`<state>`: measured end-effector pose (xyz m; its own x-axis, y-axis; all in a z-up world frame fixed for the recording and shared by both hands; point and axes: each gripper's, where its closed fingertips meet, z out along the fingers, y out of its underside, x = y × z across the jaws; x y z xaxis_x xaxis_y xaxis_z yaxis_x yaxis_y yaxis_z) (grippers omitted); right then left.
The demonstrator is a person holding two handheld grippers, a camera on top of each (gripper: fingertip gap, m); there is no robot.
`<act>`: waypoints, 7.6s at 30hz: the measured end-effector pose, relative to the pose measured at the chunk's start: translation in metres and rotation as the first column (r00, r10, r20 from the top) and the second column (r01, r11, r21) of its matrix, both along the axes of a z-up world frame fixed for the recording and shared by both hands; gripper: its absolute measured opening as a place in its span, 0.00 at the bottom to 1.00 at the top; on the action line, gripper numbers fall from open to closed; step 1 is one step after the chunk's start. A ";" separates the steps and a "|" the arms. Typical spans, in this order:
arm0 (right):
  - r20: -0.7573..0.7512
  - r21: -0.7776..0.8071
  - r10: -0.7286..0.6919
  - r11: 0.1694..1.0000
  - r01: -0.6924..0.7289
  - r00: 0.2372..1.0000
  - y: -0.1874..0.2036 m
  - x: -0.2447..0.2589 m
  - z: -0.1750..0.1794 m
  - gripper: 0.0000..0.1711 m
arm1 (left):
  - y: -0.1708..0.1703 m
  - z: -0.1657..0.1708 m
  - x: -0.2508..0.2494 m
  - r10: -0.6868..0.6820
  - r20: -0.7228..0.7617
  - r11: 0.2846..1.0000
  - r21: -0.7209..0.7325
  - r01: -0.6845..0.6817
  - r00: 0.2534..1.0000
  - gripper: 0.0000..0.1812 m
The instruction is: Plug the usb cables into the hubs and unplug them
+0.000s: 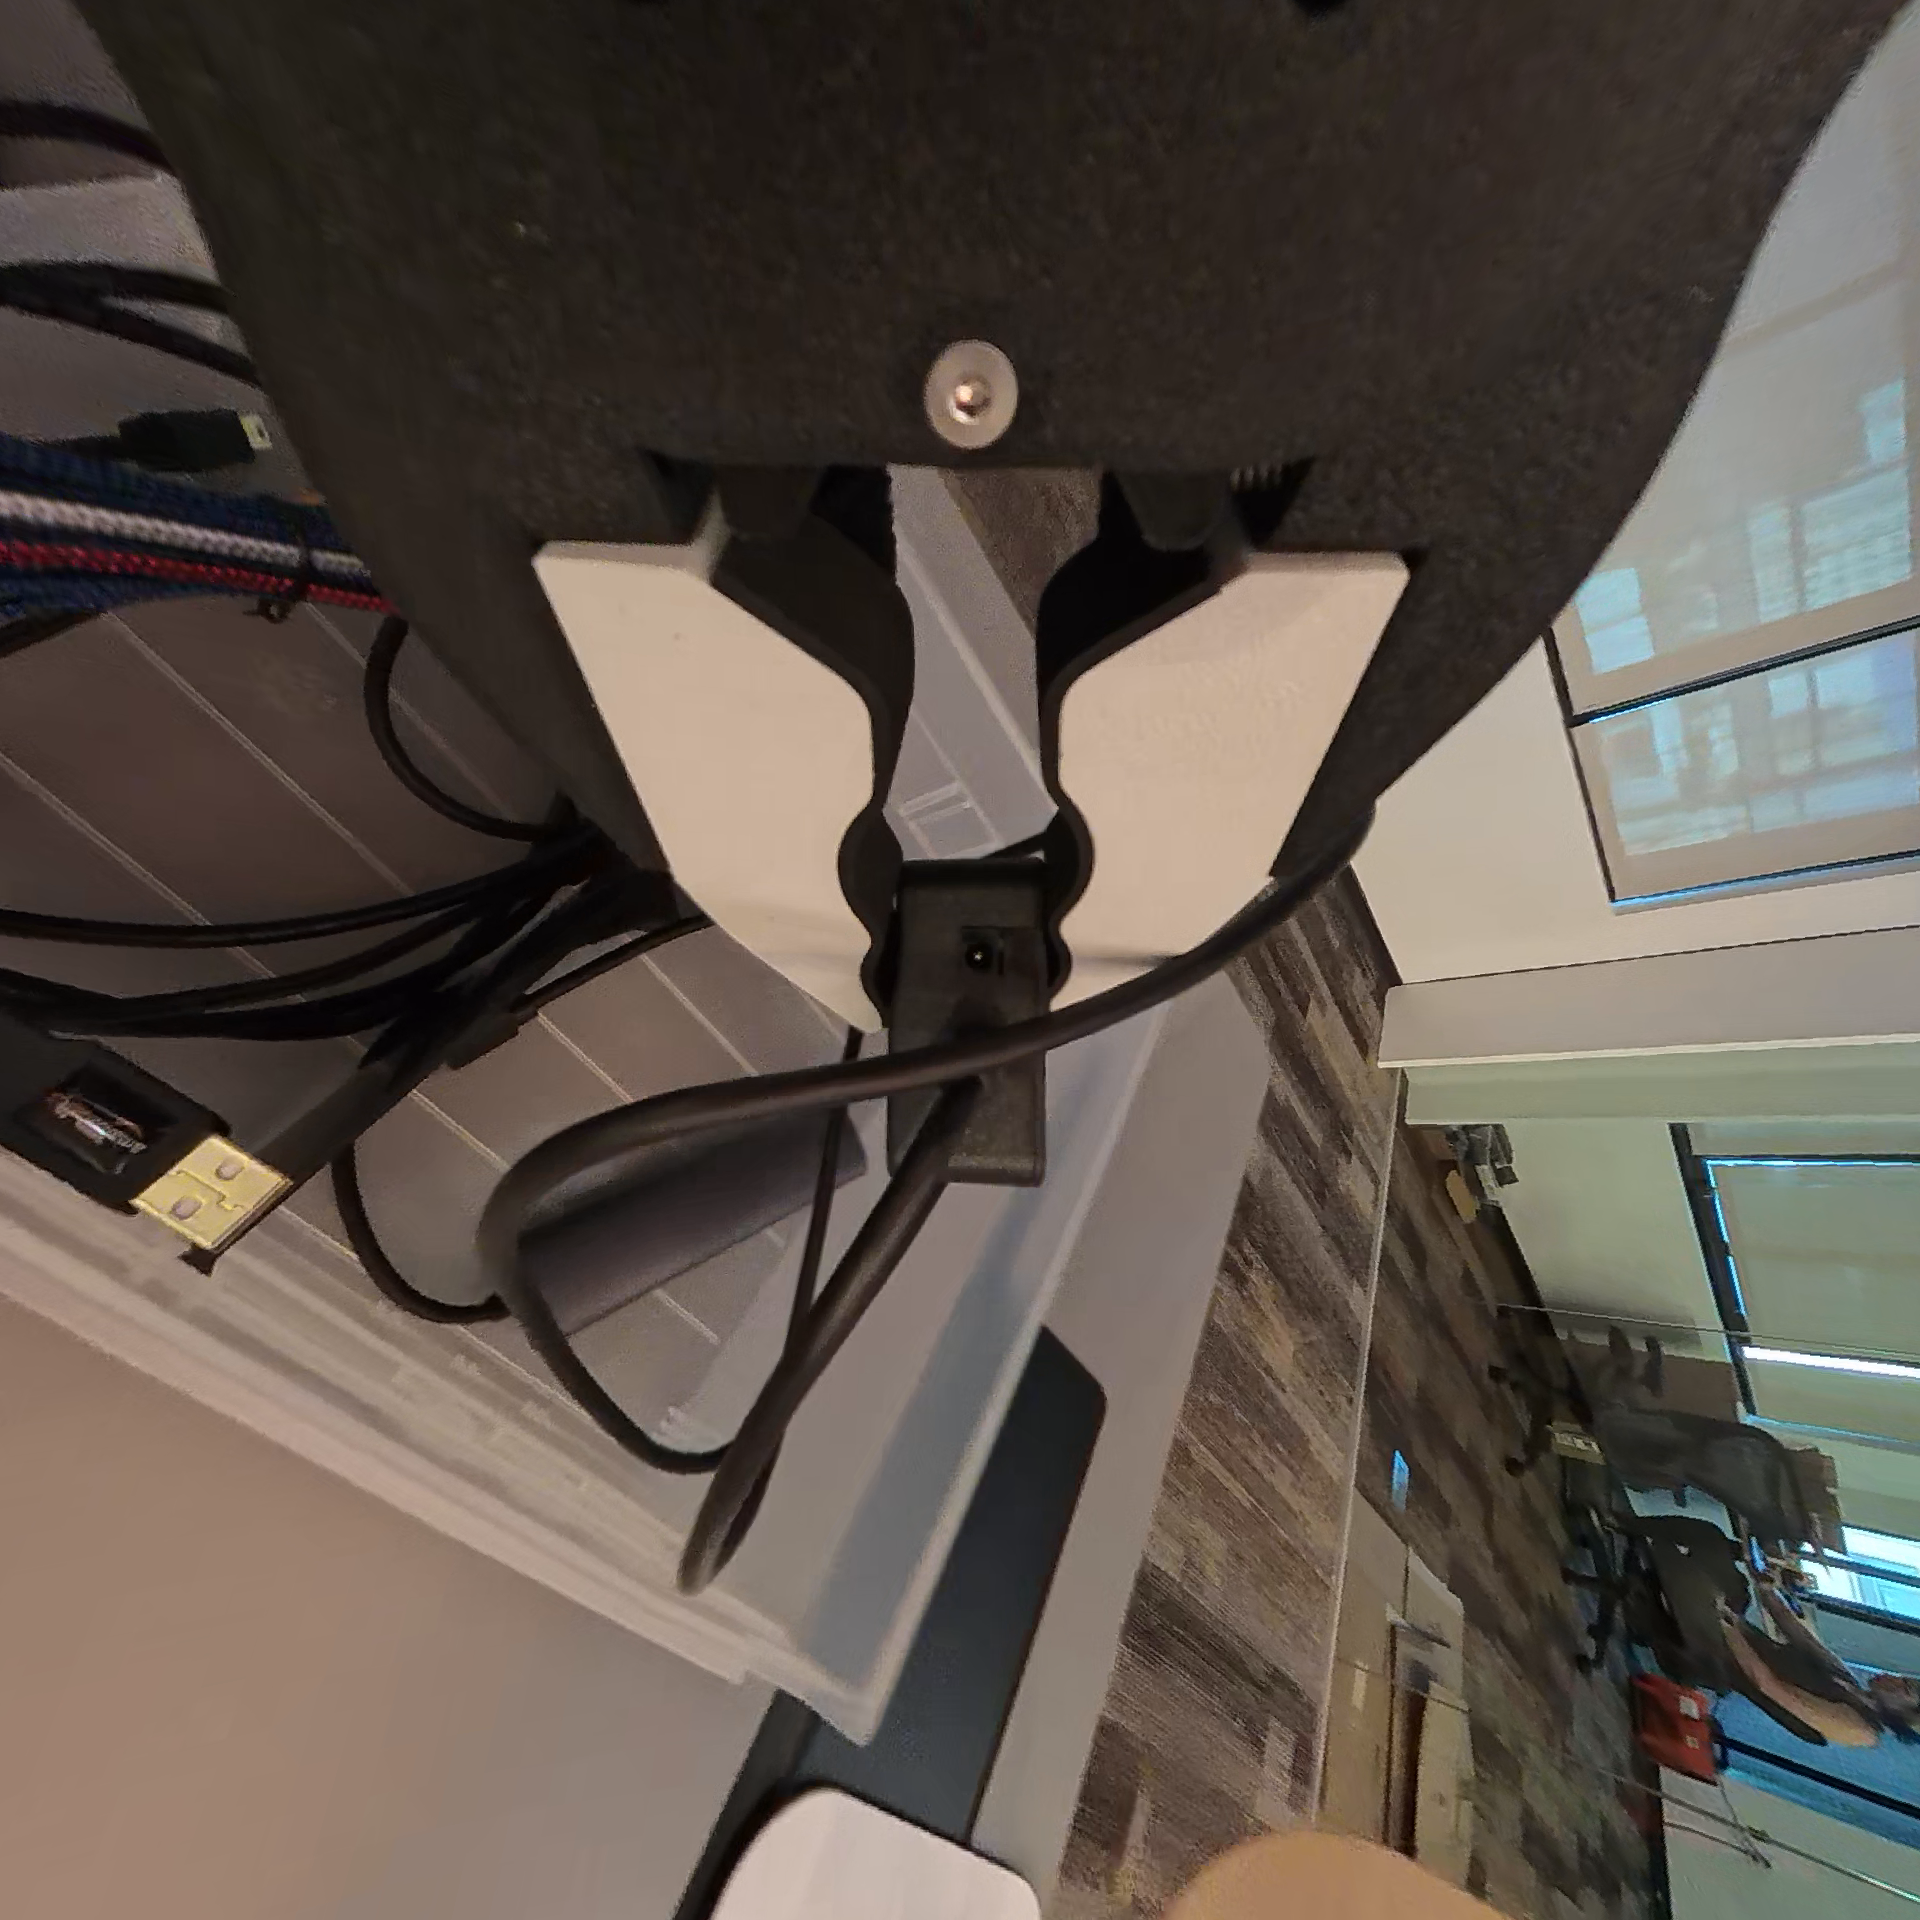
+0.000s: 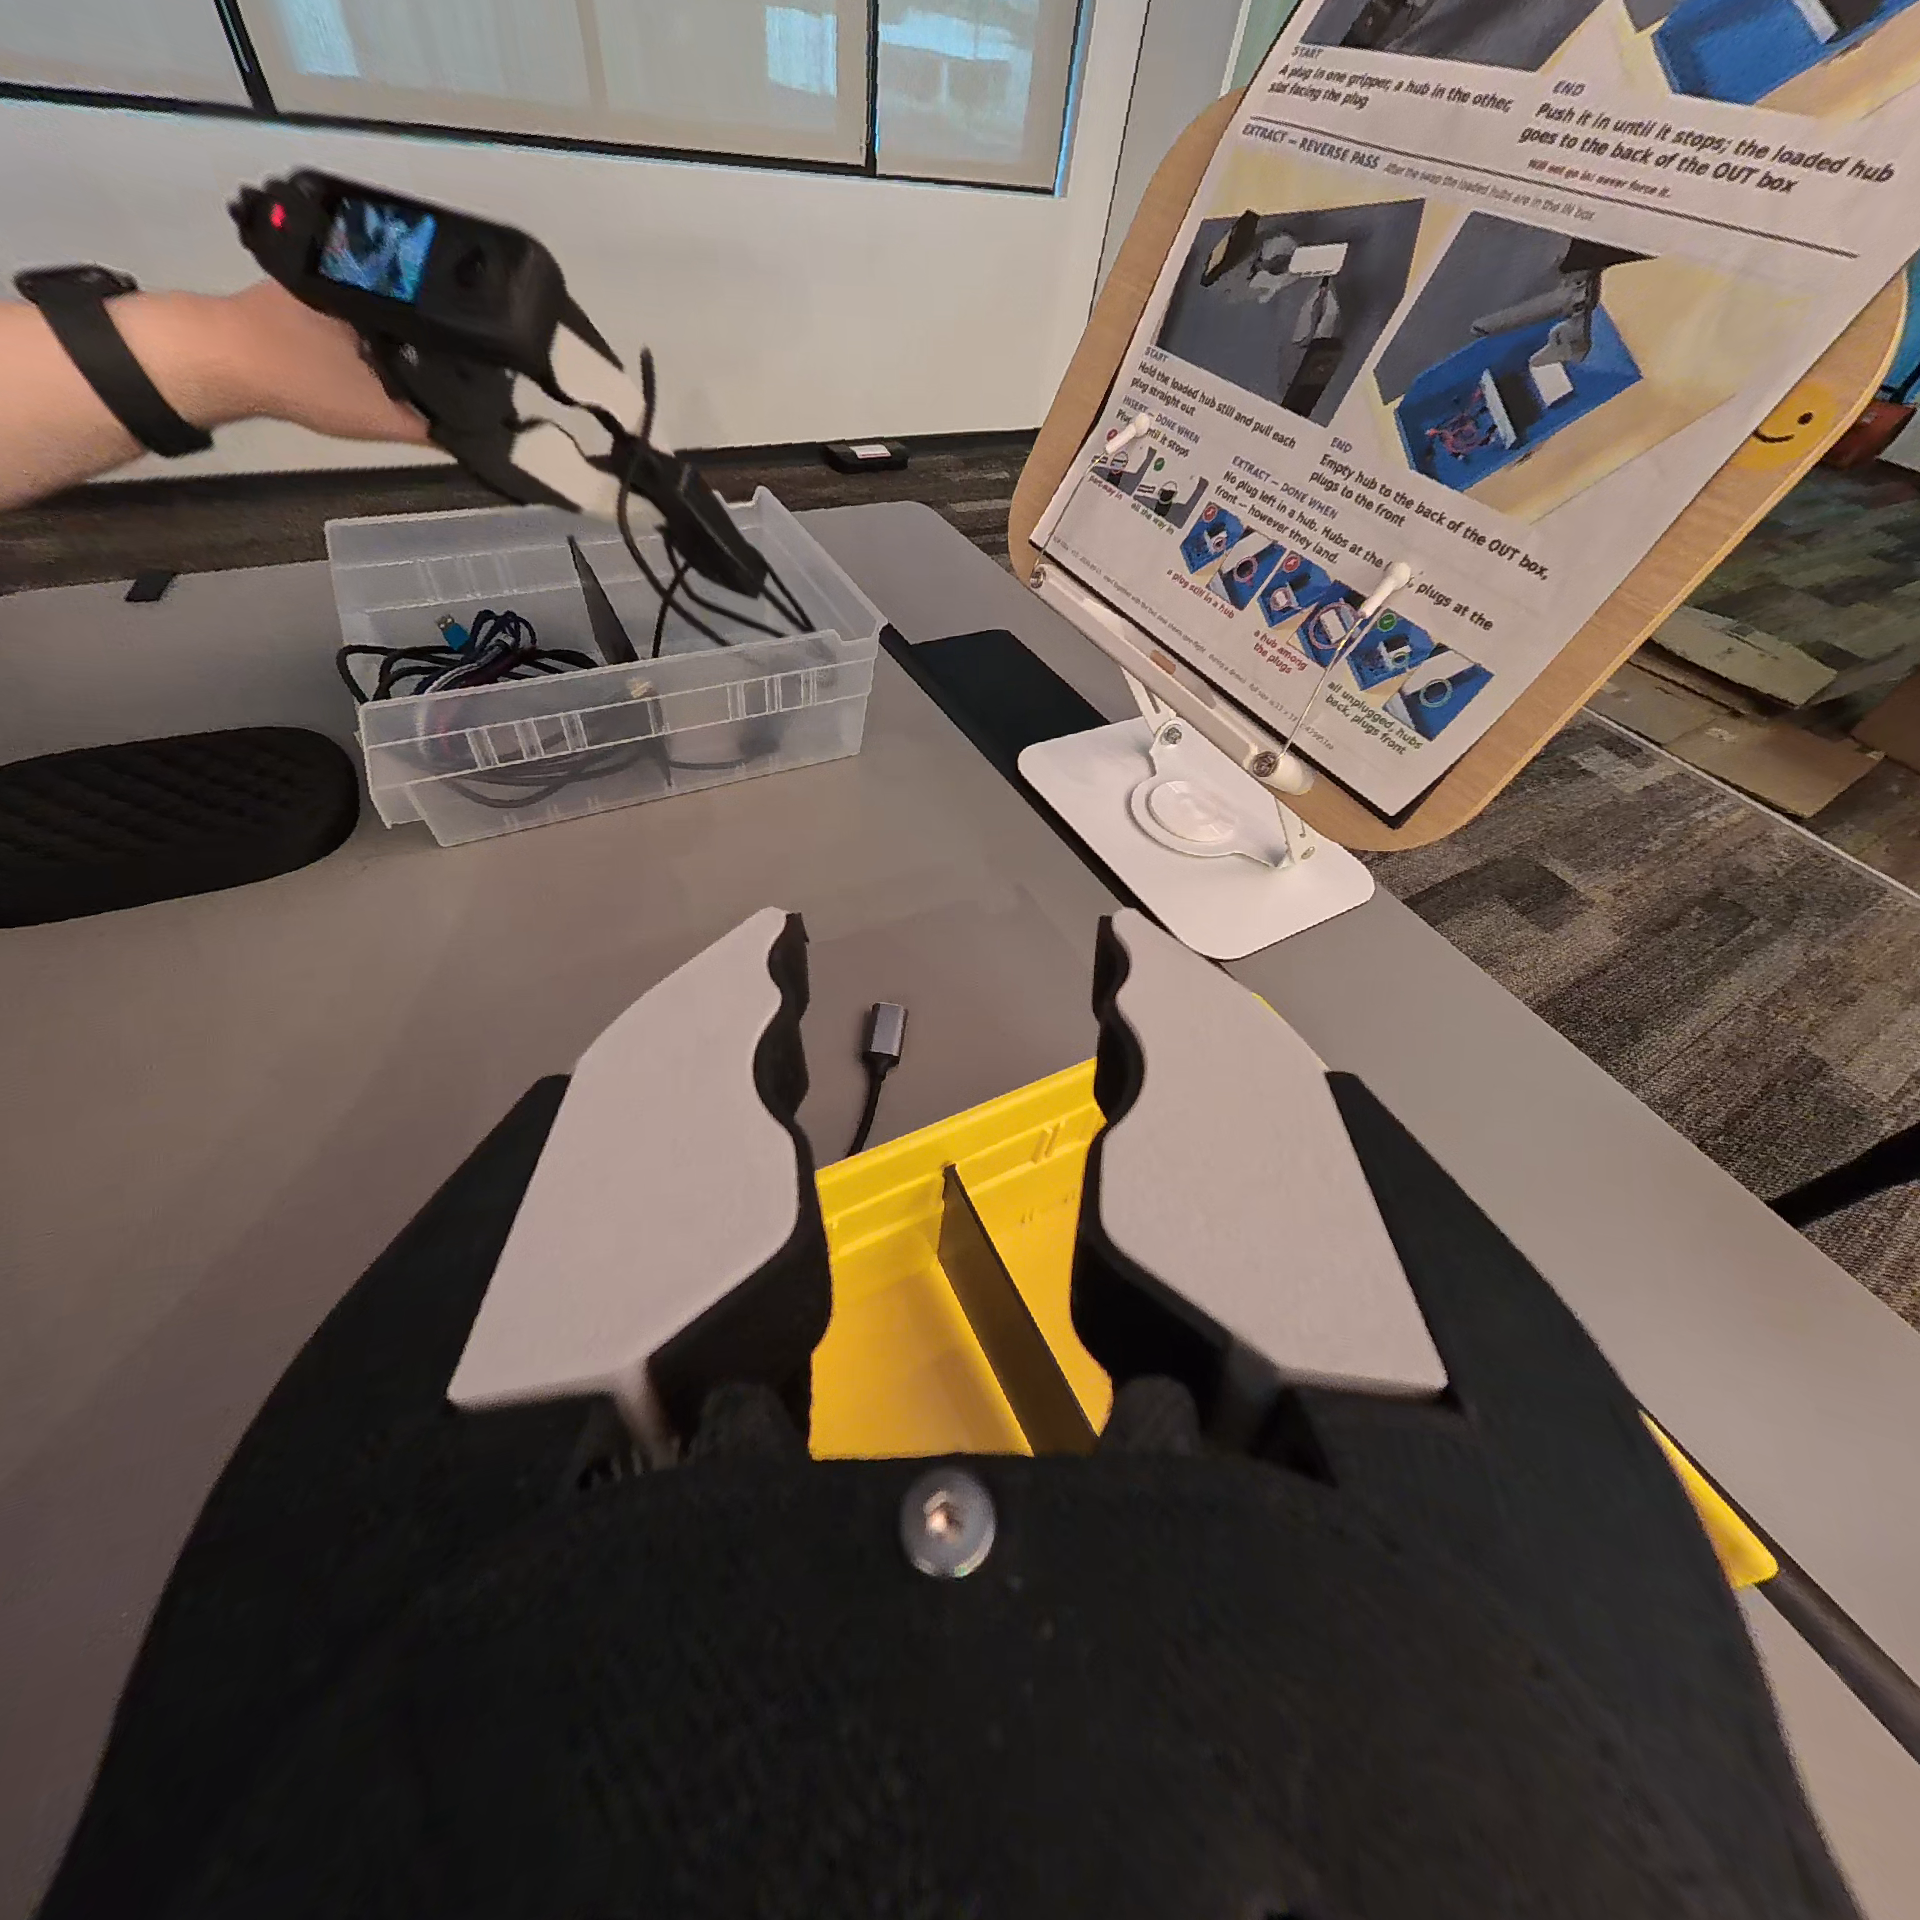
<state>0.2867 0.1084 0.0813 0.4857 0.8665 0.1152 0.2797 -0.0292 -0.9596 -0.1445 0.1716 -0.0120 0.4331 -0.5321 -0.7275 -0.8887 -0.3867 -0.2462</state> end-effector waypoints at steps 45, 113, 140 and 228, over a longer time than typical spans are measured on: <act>-0.209 0.105 0.265 0.963 -0.247 0.941 -0.040 -0.074 0.040 0.32 | -0.150 0.372 0.312 -0.637 0.390 0.771 0.320 0.550 0.665 0.13; 0.143 -0.187 0.033 0.982 -0.006 0.989 -0.003 -0.147 -0.058 0.15 | -0.102 0.115 0.240 -0.168 0.873 0.922 -0.025 0.385 0.459 0.39; -0.309 -0.187 0.175 0.953 -0.240 0.935 -0.012 -0.140 -0.001 0.15 | -0.050 -0.026 0.190 0.137 0.579 0.946 -0.317 0.067 0.803 0.03; -0.655 -0.131 0.298 0.860 -0.493 0.695 -0.019 -0.129 0.034 0.22 | -0.140 0.017 0.315 -0.085 0.994 0.610 0.104 0.785 -0.066 0.14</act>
<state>0.1574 0.0891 0.1149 -0.0291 0.9378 -0.3460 -0.2943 -0.3388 -0.8937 0.1710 0.0318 0.0048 0.0015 -0.9347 0.3556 -0.0937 -0.3541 -0.9305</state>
